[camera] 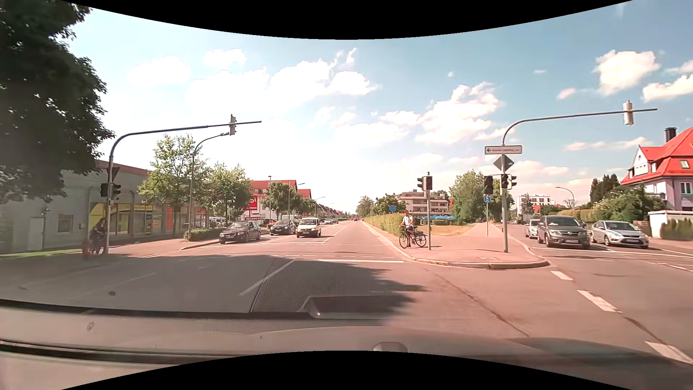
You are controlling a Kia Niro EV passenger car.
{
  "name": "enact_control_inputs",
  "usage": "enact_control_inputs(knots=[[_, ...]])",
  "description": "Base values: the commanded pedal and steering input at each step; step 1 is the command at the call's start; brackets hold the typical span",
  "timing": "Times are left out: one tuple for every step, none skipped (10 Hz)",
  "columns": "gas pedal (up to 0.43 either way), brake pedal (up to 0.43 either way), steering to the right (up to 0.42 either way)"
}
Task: Follow the waypoints while adhering to traffic rules and regulations
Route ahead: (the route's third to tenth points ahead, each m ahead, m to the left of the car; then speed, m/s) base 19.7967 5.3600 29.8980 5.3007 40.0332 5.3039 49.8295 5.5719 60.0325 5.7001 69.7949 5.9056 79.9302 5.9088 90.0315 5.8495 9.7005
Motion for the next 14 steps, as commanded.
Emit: enact_control_inputs(knots=[[0.280, 0.000, -0.023], [0.280, 0.000, -0.016], [0.280, 0.000, -0.008], [0.280, 0.000, -0.004], [0.280, 0.000, -0.004], [0.280, 0.000, -0.004], [0.280, 0.000, -0.004], [0.280, 0.000, -0.005], [0.280, 0.000, -0.005], [0.280, 0.000, -0.005], [0.280, 0.000, -0.005], [0.280, 0.000, -0.005], [0.280, 0.000, -0.004], [0.280, 0.000, -0.005]])
